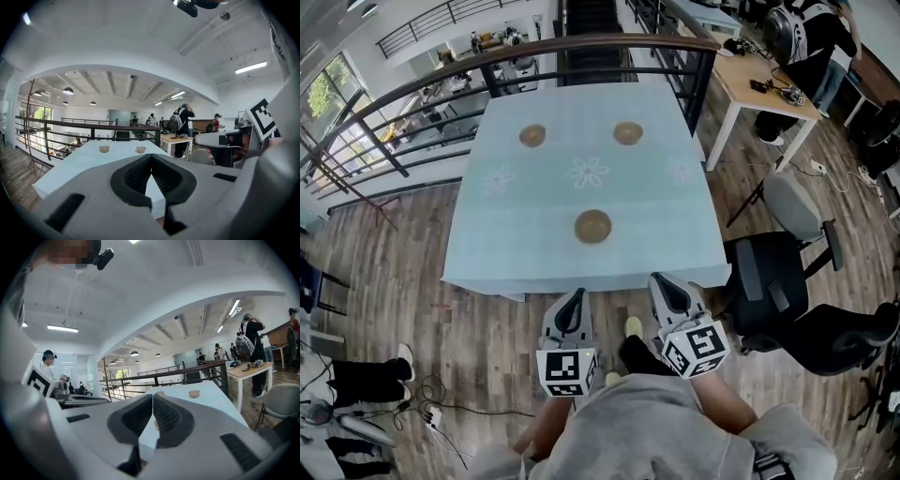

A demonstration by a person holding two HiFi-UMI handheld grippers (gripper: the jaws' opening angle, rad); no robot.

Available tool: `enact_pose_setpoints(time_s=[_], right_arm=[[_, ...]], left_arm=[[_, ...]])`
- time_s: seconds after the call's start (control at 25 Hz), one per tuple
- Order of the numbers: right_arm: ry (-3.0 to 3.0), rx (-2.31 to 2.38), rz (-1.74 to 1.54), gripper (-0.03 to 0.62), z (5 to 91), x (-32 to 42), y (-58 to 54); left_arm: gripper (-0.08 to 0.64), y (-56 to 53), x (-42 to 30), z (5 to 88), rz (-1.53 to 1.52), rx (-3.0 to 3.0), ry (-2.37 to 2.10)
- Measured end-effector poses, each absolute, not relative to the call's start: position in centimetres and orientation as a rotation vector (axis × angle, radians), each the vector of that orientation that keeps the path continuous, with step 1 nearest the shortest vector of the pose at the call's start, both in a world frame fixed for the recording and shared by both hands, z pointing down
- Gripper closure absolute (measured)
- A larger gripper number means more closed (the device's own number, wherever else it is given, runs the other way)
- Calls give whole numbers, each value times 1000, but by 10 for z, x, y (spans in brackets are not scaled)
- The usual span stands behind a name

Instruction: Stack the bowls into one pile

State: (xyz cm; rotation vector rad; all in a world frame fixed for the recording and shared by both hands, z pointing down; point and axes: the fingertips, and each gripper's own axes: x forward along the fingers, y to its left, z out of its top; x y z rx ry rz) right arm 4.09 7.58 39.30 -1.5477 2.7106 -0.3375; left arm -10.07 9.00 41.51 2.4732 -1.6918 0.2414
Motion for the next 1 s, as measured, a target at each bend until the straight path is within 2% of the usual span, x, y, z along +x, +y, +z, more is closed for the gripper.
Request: enact_pose_setpoints(time_s=[1.0], right_arm=[[2737, -1486, -337, 565, 385, 69, -59]], left_arm=[[543, -30, -81, 407, 307, 2426, -1754]])
